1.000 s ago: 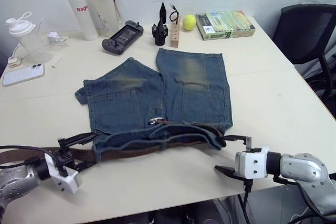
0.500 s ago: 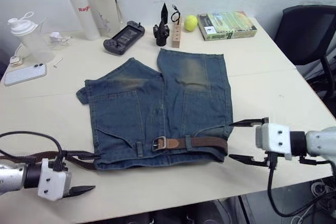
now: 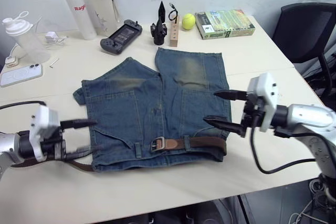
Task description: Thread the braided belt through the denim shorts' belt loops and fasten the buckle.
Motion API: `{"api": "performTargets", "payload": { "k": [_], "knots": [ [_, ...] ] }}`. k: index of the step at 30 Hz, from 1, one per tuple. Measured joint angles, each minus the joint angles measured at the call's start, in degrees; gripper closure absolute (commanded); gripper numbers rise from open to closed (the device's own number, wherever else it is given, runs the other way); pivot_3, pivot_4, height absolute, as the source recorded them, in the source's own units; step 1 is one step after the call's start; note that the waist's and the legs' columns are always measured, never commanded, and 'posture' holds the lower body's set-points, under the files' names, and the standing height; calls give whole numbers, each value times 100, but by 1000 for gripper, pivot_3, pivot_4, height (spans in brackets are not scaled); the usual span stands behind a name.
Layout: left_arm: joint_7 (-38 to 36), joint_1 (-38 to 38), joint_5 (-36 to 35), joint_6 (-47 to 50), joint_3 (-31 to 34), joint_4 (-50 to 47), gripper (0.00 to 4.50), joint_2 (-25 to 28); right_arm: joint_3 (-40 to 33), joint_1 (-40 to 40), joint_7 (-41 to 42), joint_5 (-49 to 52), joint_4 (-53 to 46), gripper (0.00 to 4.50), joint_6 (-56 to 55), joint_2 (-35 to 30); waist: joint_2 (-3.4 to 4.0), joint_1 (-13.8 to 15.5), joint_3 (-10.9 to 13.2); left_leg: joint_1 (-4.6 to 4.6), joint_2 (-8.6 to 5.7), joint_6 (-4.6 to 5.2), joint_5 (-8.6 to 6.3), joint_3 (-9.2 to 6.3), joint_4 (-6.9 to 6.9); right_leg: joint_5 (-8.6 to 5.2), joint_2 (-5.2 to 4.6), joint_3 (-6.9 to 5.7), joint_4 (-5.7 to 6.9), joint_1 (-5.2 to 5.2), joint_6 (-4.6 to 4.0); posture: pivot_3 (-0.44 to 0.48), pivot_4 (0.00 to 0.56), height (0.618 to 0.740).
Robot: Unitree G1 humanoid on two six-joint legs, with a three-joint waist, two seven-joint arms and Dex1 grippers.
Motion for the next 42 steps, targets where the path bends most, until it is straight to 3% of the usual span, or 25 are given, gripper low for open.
{"api": "performTargets", "payload": {
  "k": [5,11,13,16,19,22,25,31,42],
  "knots": [
    [1485,515,-492,1081,1378,-886,11,-1071,387,-63,-612,-277,-202,2,4,678,-2,-22,0,-2,-1,1,0,-1,-1,1,-4,5,-3,-2,2,0,150,724],
    [3121,1436,-1039,2012,2610,-2104,11,-2094,624,-148,-742,-629,-125,2,-107,946,-12,14,0,-2,-4,0,0,-14,6,1,-5,16,-17,2,2,0,150,724],
    [4018,1595,-1217,2218,3022,-2389,11,-2442,802,-286,-711,-757,-37,2,-179,1059,-13,18,-1,-1,-5,0,0,-20,6,2,-4,21,-18,4,2,0,150,724],
    [5320,1594,-1358,2362,3310,-2639,11,-2800,991,-462,-622,-897,82,2,-288,1125,-14,20,-1,0,-6,0,0,-21,5,2,-6,24,-20,4,2,0,150,724],
    [7979,1375,-1412,2564,3388,-3309,11,-3186,1219,-552,-240,-987,167,2,-536,1183,-32,47,-9,-5,-10,1,-1,-42,4,3,4,61,-31,10,5,0,150,724],
    [8917,1325,-1524,2647,3353,-3521,11,-3230,1288,-531,27,-953,167,2,-617,1191,-33,54,-10,-9,-11,2,0,-43,6,4,6,64,-36,11,7,0,150,724],
    [10191,1364,-1900,2993,3204,-3563,11,-3167,1364,-445,927,-661,236,2,-765,1065,-33,56,-11,-9,-9,1,1,-45,7,4,13,64,-38,12,7,0,150,724],
    [10324,1198,-2071,3192,3246,-2834,11,-2909,1418,-544,1445,-687,450,2,-1003,1079,-35,95,-11,-9,-5,-4,2,-44,6,2,22,63,-41,9,2,0,150,724],
    [10262,678,-2130,3682,2886,-1835,11,-2865,1478,-525,1255,-785,315,2,-990,1259,-35,132,-11,-10,-3,-16,-1,-45,5,2,22,64,-41,7,2,0,150,724]
  ]
}}
